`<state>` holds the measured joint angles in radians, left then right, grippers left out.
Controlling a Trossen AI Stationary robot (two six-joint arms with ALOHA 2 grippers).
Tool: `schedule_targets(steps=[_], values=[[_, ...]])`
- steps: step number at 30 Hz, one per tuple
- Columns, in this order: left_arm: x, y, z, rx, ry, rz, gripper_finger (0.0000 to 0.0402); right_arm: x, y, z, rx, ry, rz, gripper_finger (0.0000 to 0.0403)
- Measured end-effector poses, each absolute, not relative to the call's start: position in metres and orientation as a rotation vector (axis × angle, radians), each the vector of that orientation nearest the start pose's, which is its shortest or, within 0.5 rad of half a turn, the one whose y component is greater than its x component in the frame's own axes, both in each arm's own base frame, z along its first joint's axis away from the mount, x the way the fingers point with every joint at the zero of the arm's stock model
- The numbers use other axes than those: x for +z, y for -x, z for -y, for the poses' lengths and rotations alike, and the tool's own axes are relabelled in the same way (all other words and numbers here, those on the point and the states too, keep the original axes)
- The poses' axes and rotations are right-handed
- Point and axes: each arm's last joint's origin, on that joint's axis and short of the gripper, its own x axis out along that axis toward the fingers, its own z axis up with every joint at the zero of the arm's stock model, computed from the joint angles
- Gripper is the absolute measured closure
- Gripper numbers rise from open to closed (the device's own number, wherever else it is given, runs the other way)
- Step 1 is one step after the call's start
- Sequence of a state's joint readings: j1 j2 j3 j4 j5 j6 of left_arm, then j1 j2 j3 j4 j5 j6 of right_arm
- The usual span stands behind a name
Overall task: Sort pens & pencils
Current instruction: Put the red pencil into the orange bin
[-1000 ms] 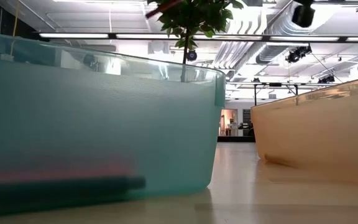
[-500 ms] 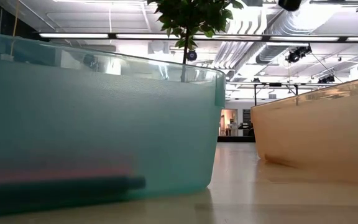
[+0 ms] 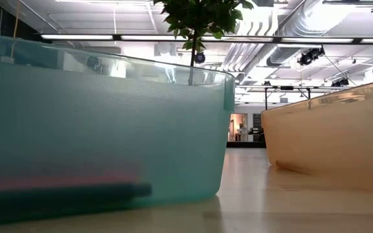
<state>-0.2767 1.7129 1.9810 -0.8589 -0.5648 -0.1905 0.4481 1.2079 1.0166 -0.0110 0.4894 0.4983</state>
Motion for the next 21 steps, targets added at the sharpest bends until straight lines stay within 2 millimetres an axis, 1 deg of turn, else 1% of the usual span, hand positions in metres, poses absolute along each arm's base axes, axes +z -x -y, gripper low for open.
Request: schedule_targets(steps=[5, 6, 11, 16, 21], values=[[0.437, -0.344, 0.085, 0.311, -0.052, -0.511, 0.0401, 0.363, -0.244, -0.114, -0.096, -0.333, -0.081, 0.0272], [0.436, -0.343, 0.088, 0.301, -0.052, -0.512, 0.0401, 0.365, -0.244, -0.115, -0.096, -0.326, -0.070, 0.0267], [0.437, -0.344, 0.087, 0.302, -0.046, -0.500, 0.0401, 0.373, -0.243, -0.115, -0.115, -0.309, -0.025, 0.0243], [0.441, -0.346, 0.087, 0.295, -0.054, -0.468, 0.0401, 0.382, -0.243, -0.115, -0.083, -0.279, 0.053, 0.0242], [0.441, -0.346, 0.087, 0.293, -0.060, -0.468, 0.0401, 0.387, -0.243, -0.116, -0.060, -0.268, 0.094, 0.0246]])
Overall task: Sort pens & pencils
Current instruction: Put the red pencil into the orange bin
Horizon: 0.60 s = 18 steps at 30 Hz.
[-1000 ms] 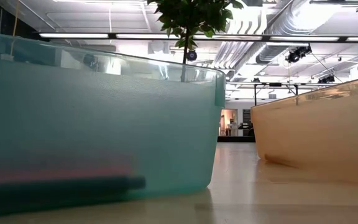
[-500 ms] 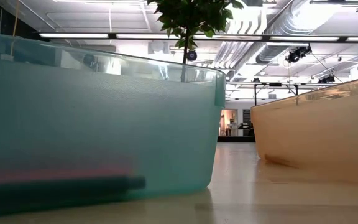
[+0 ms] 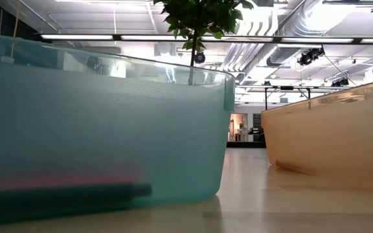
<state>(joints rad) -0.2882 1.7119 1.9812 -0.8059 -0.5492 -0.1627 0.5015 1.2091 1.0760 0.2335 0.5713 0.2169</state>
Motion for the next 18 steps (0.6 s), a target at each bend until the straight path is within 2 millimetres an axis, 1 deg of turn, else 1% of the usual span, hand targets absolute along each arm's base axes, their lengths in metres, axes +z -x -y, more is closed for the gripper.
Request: schedule_targets(steps=[7, 18], values=[[0.4407, -0.3465, 0.0871, 0.289, -0.059, -0.468, 0.0401, 0.3893, -0.2472, -0.1105, -0.016, -0.278, 0.120, 0.0247], [0.4408, -0.3465, 0.0872, 0.286, -0.058, -0.467, 0.0401, 0.3924, -0.2471, -0.1100, -0.013, -0.256, 0.151, 0.0247]])
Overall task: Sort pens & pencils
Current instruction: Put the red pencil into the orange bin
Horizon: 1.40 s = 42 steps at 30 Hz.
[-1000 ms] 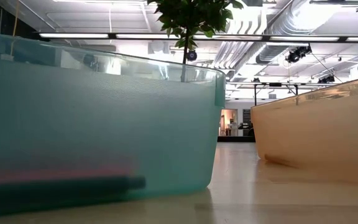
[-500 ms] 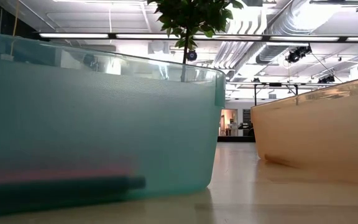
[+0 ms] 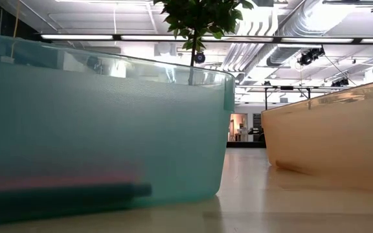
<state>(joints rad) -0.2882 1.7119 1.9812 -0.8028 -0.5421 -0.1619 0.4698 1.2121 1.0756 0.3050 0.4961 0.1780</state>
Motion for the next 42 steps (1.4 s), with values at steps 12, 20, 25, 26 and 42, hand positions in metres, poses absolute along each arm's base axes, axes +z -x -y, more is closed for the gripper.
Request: schedule_targets(steps=[12, 20, 25, 26, 42], values=[[0.4363, -0.3508, 0.0892, 0.259, -0.055, -0.483, 0.0401, 0.3935, -0.2482, -0.1071, -0.019, -0.258, 0.165, 0.0247], [0.4330, -0.3538, 0.0900, 0.261, -0.060, -0.492, 0.0401, 0.3935, -0.2482, -0.1073, -0.013, -0.257, 0.164, 0.0269], [0.4336, -0.3533, 0.0894, 0.271, -0.070, -0.489, 0.0401, 0.3935, -0.2482, -0.1075, -0.005, -0.256, 0.164, 0.0299], [0.4337, -0.3533, 0.0894, 0.272, -0.070, -0.489, 0.0401, 0.3935, -0.2482, -0.1075, -0.004, -0.255, 0.163, 0.0306], [0.4341, -0.3531, 0.0893, 0.278, -0.071, -0.485, 0.0401, 0.3934, -0.2483, -0.1077, 0.004, -0.236, 0.162, 0.0393]])
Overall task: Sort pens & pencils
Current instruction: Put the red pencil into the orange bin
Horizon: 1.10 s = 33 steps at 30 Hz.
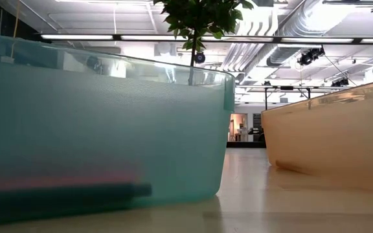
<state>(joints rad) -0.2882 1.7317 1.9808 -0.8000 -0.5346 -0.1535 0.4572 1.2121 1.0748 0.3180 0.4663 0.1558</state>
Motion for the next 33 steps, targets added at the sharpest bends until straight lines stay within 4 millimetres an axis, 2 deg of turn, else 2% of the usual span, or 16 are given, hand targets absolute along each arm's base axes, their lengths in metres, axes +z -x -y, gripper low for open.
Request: schedule_targets(steps=[10, 17, 20, 24, 33], values=[[0.438, -0.348, 0.087, 0.303, -0.094, -0.481, 0.0401, 0.393, -0.248, -0.108, 0.009, -0.235, 0.159, 0.0399], [0.447, -0.319, 0.076, 0.406, -0.142, -0.546, 0.0401, 0.390, -0.247, -0.107, 0.007, -0.246, 0.119, 0.0400], [0.447, -0.307, 0.071, 0.452, -0.140, -0.592, 0.0401, 0.388, -0.241, -0.104, -0.019, -0.255, 0.064, 0.0400], [0.446, -0.299, 0.069, 0.477, -0.147, -0.635, 0.0401, 0.390, -0.228, -0.097, -0.043, -0.281, 0.009, 0.0400], [0.443, -0.293, 0.067, 0.488, -0.183, -0.683, 0.0401, 0.375, -0.202, -0.091, -0.070, -0.382, -0.103, 0.0400]])
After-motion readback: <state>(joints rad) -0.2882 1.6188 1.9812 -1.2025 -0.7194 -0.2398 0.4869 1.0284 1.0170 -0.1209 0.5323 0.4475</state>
